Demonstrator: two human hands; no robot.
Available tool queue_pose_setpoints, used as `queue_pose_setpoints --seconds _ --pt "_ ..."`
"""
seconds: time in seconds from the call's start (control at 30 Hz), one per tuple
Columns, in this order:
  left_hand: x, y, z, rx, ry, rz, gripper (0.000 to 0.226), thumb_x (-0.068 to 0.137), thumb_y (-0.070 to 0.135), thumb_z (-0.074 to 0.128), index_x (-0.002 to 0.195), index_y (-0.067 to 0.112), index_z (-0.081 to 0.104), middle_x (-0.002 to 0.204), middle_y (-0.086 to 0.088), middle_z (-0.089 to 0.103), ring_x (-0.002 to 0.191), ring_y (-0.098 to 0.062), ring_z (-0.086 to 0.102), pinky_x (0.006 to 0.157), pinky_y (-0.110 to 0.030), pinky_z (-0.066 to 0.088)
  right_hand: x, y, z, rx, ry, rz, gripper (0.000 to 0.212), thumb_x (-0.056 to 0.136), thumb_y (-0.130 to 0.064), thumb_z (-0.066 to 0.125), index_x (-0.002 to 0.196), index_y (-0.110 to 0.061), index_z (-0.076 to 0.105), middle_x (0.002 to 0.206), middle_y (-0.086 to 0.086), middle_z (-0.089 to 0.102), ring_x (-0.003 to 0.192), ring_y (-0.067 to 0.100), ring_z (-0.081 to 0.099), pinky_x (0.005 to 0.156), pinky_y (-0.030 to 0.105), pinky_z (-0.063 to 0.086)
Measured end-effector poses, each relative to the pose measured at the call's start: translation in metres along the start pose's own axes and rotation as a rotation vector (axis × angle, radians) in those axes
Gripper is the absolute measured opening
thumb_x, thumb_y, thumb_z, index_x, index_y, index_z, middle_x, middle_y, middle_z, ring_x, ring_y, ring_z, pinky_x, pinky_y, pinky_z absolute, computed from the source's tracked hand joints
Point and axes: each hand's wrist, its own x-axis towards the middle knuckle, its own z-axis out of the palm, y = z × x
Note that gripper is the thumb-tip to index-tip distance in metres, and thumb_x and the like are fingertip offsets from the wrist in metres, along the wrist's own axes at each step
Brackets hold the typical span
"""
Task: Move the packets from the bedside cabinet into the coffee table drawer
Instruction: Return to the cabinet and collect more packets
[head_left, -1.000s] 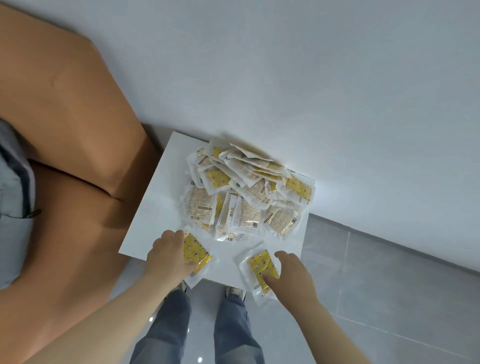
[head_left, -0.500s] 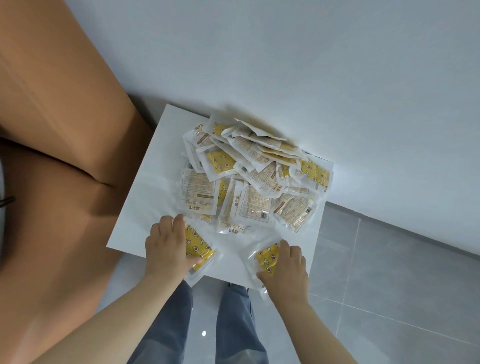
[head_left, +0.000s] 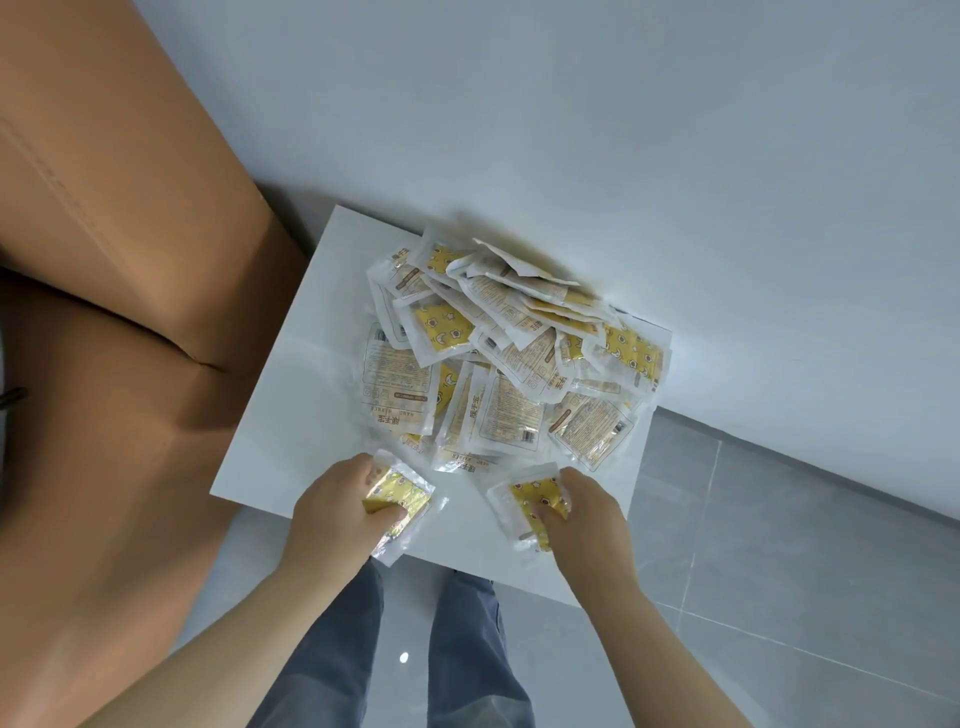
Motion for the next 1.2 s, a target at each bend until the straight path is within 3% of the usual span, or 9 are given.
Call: queue_pose_setpoints --seconds 0.1,0.2,0.33,0.43,0.6,0.77,0.9,1.07,1.2 --pt "0.006 0.006 -0.019 -0.095 0.034 0.036 0.036 0.072 0.03 0.079 0.072 0.021 0.044 0.068 0.008 0.05 0.064 -0.013 0.05 0.052 -0.014 0.028 0.006 -0.004 -0.016 0.034 0.084 -0.054 0.017 0.089 -0.02 0.062 0.082 -0.01 0.051 0.075 -0.003 0.053 0.071 0.021 0.049 0.058 0.027 0.037" --pt "0.021 0.013 -0.034 -0.171 0.07 0.041 0.034 0.069 0.028 0.08 0.068 0.019 0.048 0.066 0.006 0.053 0.063 -0.014 0.051 0.052 -0.021 0.031 0.021 -0.001 -0.029 0.044 0.171 -0.062 0.013 0.088 -0.018 0.064 0.086 -0.009 0.055 0.08 0.0 0.056 0.074 0.024 0.052 0.059 0.032 0.038" --pt "0.046 0.02 -0.036 -0.124 0.138 0.074 0.029 0.066 0.023 0.084 0.079 0.011 0.061 0.103 -0.003 0.054 0.093 -0.021 0.053 0.069 -0.021 0.038 0.047 0.007 -0.032 0.019 0.256 -0.069 0.017 0.084 -0.019 0.071 0.094 -0.009 0.062 0.106 0.0 0.055 0.099 0.023 0.051 0.072 0.028 0.039" --pt "0.059 0.028 -0.031 -0.087 0.152 0.066 0.034 0.067 0.025 0.084 0.092 0.008 0.069 0.138 -0.005 0.04 0.125 -0.026 0.038 0.09 -0.026 0.037 0.06 0.01 -0.03 -0.013 0.256 -0.045 0.024 0.084 -0.022 0.071 0.102 -0.008 0.063 0.134 0.001 0.046 0.122 0.022 0.042 0.085 0.029 0.041" --pt "0.073 0.033 -0.026 -0.105 0.103 0.007 0.051 0.068 0.028 0.083 0.113 0.012 0.065 0.143 -0.007 0.035 0.129 -0.027 0.039 0.1 -0.037 0.043 0.068 0.015 -0.02 -0.052 0.132 -0.023 0.037 0.085 -0.026 0.071 0.117 -0.013 0.059 0.153 0.0 0.031 0.134 0.025 0.038 0.107 0.042 0.04" --pt "0.075 0.033 -0.023 -0.09 0.161 -0.035 0.05 0.066 0.03 0.085 0.105 0.009 0.062 0.119 -0.011 0.046 0.109 -0.027 0.05 0.085 -0.031 0.045 0.064 0.013 -0.011 -0.053 0.149 -0.028 0.033 0.082 -0.027 0.073 0.109 -0.014 0.061 0.147 -0.001 0.037 0.126 0.027 0.043 0.103 0.044 0.042" --pt "0.072 0.036 -0.026 -0.15 0.179 -0.048 0.066 0.063 0.028 0.087 0.114 0.012 0.047 0.113 -0.009 0.048 0.1 -0.022 0.052 0.072 -0.026 0.044 0.058 0.011 -0.01 -0.046 0.148 -0.03 0.038 0.083 -0.029 0.073 0.115 -0.013 0.06 0.143 0.0 0.038 0.127 0.025 0.039 0.105 0.039 0.039" --pt "0.067 0.034 -0.033 -0.304 0.143 -0.083 0.098 0.06 0.021 0.089 0.137 0.021 0.028 0.129 -0.008 0.046 0.112 -0.023 0.052 0.084 -0.034 0.048 0.062 0.014 -0.014 -0.006 0.121 0.053 0.048 0.079 -0.036 0.076 0.12 -0.017 0.06 0.154 0.004 0.022 0.139 0.026 0.029 0.106 0.041 0.038" --pt "0.064 0.027 -0.032 -0.367 0.131 -0.125 0.104 0.056 0.025 0.091 0.138 0.024 0.028 0.129 -0.004 0.048 0.11 -0.02 0.054 0.084 -0.032 0.051 0.059 0.01 -0.011 -0.023 0.14 0.094 0.048 0.078 -0.037 0.076 0.118 -0.017 0.059 0.131 0.005 0.042 0.116 0.028 0.048 0.094 0.042 0.047"
